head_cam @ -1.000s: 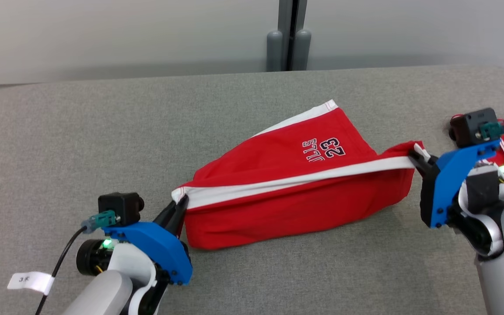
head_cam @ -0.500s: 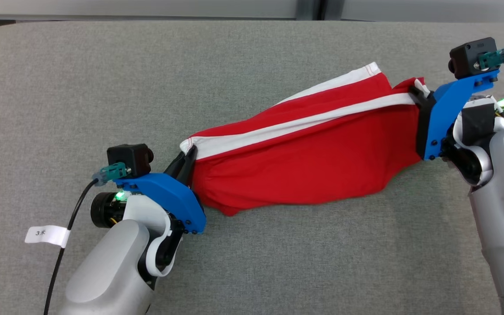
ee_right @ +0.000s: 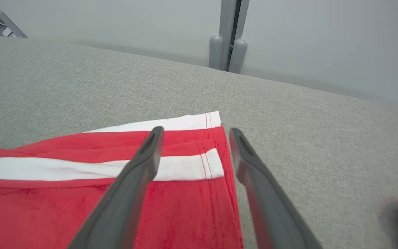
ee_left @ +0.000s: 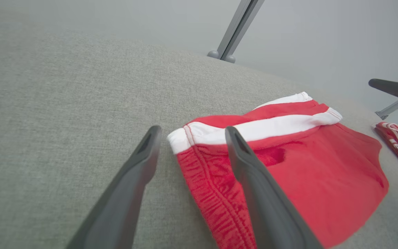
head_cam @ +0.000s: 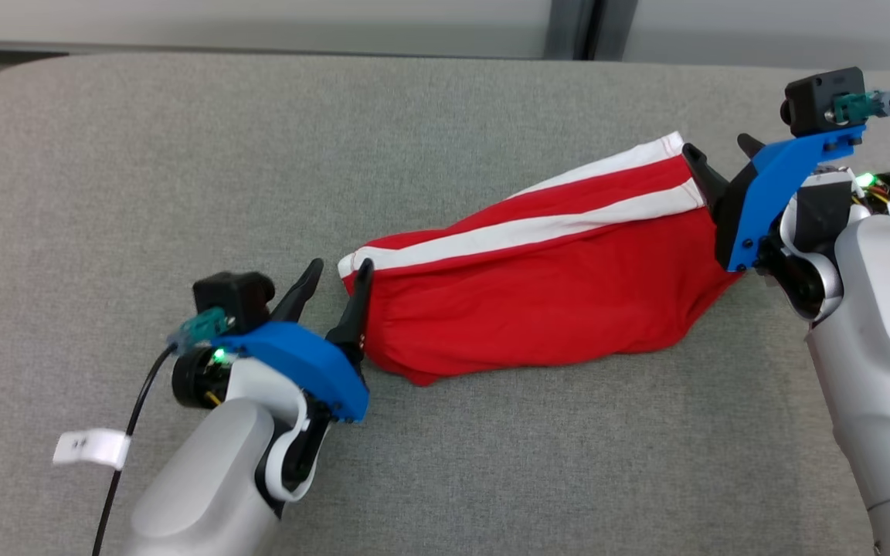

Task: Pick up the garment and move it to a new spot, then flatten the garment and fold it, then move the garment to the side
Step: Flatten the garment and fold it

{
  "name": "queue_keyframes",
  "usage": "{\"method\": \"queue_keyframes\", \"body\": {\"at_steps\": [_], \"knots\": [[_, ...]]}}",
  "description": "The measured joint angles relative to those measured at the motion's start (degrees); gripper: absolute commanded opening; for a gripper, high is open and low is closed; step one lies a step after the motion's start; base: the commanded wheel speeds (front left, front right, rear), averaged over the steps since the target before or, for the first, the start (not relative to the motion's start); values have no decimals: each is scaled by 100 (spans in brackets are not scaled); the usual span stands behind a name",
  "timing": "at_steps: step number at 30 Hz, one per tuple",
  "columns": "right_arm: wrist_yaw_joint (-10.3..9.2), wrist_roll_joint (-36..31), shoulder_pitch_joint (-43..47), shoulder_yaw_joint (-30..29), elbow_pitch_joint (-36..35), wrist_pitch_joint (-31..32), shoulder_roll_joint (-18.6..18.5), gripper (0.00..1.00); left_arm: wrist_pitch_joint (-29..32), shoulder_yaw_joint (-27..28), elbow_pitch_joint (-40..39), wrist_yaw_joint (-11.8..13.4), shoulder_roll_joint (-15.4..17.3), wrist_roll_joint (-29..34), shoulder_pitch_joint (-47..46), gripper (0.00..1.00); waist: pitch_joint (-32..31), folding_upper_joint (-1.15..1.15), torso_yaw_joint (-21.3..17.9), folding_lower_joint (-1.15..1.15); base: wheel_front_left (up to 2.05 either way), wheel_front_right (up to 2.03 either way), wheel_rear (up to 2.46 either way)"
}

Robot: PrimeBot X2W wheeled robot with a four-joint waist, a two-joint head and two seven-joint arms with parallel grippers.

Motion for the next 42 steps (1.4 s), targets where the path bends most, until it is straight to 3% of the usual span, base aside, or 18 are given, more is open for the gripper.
{"method": "queue_keyframes", "body": {"at_steps": [7,14,24,35,42], "knots": [[0,299,357,24,44,-381,-133,100,-1056,194,-101,-38,286,300,555,100,-458,0,-75,-1,0,0,0],[0,566,940,-197,-134,-653,-336,100,-1223,1013,-1100,59,479,1136,1317,100,-796,0,-141,-2,0,0,0],[0,793,1099,-643,130,-928,-402,100,-1223,2041,-1690,-247,213,2225,2104,100,-551,0,103,-1,0,0,0],[0,575,311,-949,1267,-542,-408,100,-1223,2453,-1692,-586,-204,2637,2004,100,22,0,635,0,0,0,0],[0,96,54,-969,1793,-514,-489,100,-1223,2613,-1662,-717,-353,2777,1940,100,205,0,869,0,0,0,0]]}}
